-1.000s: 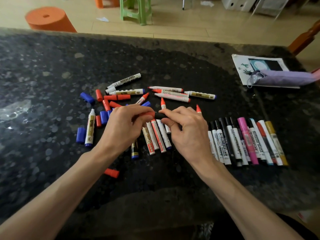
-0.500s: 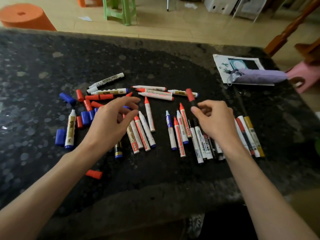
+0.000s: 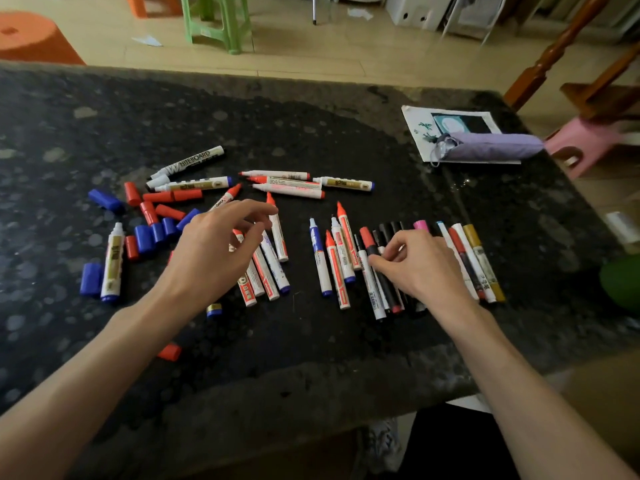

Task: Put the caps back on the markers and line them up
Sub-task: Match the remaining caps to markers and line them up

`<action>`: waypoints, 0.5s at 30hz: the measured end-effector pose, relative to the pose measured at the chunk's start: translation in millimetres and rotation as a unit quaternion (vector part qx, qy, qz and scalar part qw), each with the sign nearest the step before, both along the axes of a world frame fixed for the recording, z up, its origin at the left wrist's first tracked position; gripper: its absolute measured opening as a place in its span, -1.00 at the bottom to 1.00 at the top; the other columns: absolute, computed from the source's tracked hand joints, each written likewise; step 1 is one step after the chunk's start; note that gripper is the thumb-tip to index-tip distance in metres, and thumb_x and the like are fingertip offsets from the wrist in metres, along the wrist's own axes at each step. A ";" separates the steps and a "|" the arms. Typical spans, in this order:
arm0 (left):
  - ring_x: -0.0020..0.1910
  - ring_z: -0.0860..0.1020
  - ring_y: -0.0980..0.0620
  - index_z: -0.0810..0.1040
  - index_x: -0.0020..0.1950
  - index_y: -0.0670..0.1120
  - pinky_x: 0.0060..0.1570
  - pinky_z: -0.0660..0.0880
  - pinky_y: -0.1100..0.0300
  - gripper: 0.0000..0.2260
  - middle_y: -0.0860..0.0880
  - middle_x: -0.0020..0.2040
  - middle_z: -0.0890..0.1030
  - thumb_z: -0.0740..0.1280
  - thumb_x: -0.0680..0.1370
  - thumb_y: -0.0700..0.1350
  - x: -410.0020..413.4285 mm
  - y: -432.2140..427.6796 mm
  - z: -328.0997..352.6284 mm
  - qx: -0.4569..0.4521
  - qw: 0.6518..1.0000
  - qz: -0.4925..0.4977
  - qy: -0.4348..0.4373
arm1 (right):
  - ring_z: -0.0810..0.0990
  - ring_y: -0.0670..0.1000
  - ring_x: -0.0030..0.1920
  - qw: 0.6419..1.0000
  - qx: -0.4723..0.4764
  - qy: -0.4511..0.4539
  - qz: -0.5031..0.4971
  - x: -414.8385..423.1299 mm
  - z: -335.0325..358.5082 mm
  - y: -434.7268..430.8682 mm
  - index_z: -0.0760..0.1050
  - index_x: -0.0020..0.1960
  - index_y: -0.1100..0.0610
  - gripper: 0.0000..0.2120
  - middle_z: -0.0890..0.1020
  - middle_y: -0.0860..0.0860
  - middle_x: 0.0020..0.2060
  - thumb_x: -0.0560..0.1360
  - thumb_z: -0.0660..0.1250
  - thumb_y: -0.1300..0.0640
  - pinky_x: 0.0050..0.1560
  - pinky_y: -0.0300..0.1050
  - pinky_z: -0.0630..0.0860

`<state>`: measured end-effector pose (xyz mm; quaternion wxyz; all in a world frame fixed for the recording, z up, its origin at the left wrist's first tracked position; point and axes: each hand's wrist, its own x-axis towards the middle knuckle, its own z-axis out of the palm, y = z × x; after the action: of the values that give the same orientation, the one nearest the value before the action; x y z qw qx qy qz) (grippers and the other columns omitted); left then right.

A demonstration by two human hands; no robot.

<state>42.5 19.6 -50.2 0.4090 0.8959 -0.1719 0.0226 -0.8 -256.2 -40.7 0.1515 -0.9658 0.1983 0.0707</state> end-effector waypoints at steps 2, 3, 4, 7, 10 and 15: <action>-0.03 0.61 0.26 0.62 0.28 0.10 -0.11 0.45 0.35 -0.71 0.20 0.01 0.67 0.32 0.63 -0.19 0.8 2.3 0.8 0.003 1.000 0.002 0.004 | 0.56 -0.16 -0.21 1.000 -0.008 0.009 0.004 0.2 -2.0 1.5 0.60 -0.03 -0.06 -0.79 0.61 -0.14 -0.23 0.52 0.49 -0.18 -0.28 -0.16 0.42; -0.03 0.61 0.26 0.62 0.27 0.10 -0.10 0.48 0.32 -0.71 0.20 0.01 0.67 0.32 0.62 -0.19 1.1 3.8 1.3 0.002 1.000 0.004 0.004 | 0.56 -0.16 -0.22 1.000 -0.010 0.011 0.005 0.4 -2.4 2.2 0.61 -0.04 -0.06 -0.79 0.62 -0.13 -0.24 0.52 0.49 -0.17 -0.29 -0.17 0.42; -0.02 0.61 0.27 0.63 0.26 0.10 -0.08 0.50 0.29 -0.72 0.21 0.01 0.67 0.32 0.62 -0.19 1.6 5.1 2.5 0.001 1.000 0.006 0.003 | 0.57 -0.15 -0.22 1.000 -0.010 0.010 0.007 1.1 -2.6 2.6 0.61 -0.04 -0.06 -0.80 0.62 -0.13 -0.25 0.53 0.48 -0.17 -0.28 -0.16 0.45; -0.01 0.61 0.23 0.63 0.26 0.08 -0.04 0.55 0.25 -0.73 0.20 0.00 0.67 0.31 0.63 -0.19 3.4 8.1 5.4 -0.002 1.000 0.011 0.000 | 0.57 -0.16 -0.23 1.000 -0.004 -0.004 0.007 4.7 0.2 4.5 0.60 -0.04 -0.06 -0.81 0.62 -0.13 -0.24 0.55 0.45 -0.17 -0.27 -0.15 0.49; -0.04 0.62 0.22 0.64 0.25 0.05 -0.09 0.54 0.24 -0.74 0.19 -0.01 0.68 0.30 0.63 -0.19 4.7 9.7 5.3 -0.005 1.000 0.022 -0.004 | 0.55 -0.20 -0.26 1.000 0.002 -0.025 0.013 10.1 2.8 10.5 0.59 0.00 -0.10 -0.86 0.62 -0.16 -0.25 0.58 0.42 -0.15 -0.36 -0.20 0.37; -0.07 0.62 0.24 0.64 0.22 0.08 -0.19 0.40 0.43 -0.73 0.19 -0.02 0.68 0.29 0.62 -0.20 7.6 14.4 3.4 -0.006 1.000 0.028 -0.003 | 0.59 -0.18 -0.10 0.998 0.034 -0.014 0.055 17.8 2.1 22.6 0.60 0.08 -0.13 -0.89 0.61 -0.18 -0.15 0.58 0.43 -0.10 -0.20 -0.17 0.53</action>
<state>50.1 33.9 -46.8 0.4131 0.8978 -0.1480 0.0381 17.0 -233.6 -38.6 0.1830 -0.9704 0.1399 0.0722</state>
